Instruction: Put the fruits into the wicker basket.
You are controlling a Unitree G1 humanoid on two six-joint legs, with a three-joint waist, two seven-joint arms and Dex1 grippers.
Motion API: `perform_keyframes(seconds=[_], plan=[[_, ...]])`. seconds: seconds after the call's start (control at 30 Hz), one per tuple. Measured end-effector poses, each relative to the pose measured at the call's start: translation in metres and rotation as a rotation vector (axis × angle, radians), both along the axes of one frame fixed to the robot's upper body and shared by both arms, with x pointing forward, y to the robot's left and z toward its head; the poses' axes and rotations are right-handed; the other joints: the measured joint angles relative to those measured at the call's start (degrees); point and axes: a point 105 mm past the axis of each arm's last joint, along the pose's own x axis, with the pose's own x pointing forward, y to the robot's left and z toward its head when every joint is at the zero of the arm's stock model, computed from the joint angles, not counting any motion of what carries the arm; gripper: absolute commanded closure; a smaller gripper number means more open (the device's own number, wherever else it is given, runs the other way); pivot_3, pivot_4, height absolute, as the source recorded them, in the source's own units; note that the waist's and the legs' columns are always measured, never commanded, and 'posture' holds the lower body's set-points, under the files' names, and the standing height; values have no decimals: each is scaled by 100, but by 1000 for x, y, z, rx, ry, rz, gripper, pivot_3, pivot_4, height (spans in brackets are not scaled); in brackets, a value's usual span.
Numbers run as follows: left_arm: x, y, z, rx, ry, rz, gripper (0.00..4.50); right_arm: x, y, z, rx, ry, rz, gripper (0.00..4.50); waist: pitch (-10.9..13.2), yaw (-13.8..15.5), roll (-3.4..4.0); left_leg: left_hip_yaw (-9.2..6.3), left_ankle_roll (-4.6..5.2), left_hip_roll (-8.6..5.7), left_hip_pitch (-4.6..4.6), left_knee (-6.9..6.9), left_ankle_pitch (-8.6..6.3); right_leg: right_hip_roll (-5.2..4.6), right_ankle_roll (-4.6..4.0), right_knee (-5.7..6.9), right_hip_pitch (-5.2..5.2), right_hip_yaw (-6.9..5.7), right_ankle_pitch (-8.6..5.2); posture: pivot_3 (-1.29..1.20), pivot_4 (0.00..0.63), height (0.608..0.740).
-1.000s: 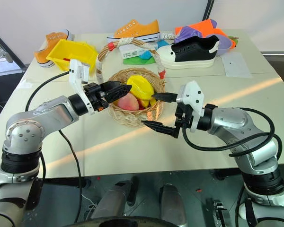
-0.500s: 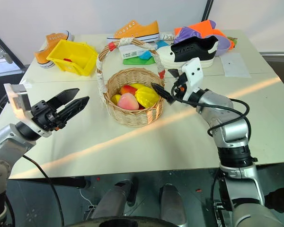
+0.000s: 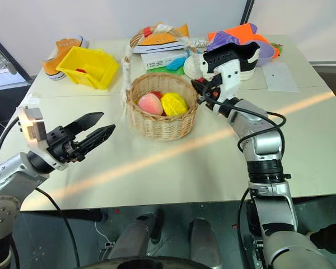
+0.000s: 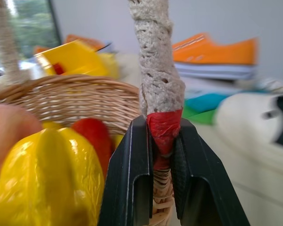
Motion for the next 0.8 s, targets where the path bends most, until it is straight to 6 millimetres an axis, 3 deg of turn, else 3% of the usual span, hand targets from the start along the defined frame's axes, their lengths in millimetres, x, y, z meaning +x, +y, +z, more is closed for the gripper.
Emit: perform_keyframes(seconds=[0.13, 0.3, 0.43, 0.53, 0.77, 0.8], plan=[[2, -13, -1, -4, -1, -44, 1331, -3, -66, 24, -16, -74, -271, 4498, 0, 9, 0, 2, 0, -3, -2, 3, 0, -3, -1, -2, 3, 0, -1, 0, 150, 740], [7, -29, -5, -9, 6, -94, 1331, -21, -144, 36, -56, -115, -556, 4498, 0, -25, 5, 4, 10, 1, 0, 1, 8, -1, -1, 1, 26, 1, -1, 0, 150, 740], [11, -41, -6, -18, 5, -129, 1331, -28, -202, 23, -96, -46, -798, 4498, 0, -52, 9, 7, 14, 1, 3, 3, 11, 0, -5, 1, 33, 1, -3, 0, 150, 740], [12, -45, -8, -13, 6, -140, 1331, -30, -225, 5, -92, 21, -890, 4498, 0, -78, 12, 8, 15, 2, 3, 4, 12, 0, -4, 2, 33, 1, -3, 0, 150, 740], [15, -44, -8, 3, 1, -121, 1331, -31, -226, 2, -119, 8, -883, 1074, 0, -155, 33, 7, 15, 2, 10, 5, 13, 1, 8, 3, 42, 0, 3, 0, 150, 740], [16, -43, -9, 8, 7, -114, 1331, -33, -225, 2, -156, 0, -872, 1074, 0, -151, 33, 7, 15, 2, 11, 6, 13, 1, 6, 3, 42, -1, 2, 0, 150, 740]])
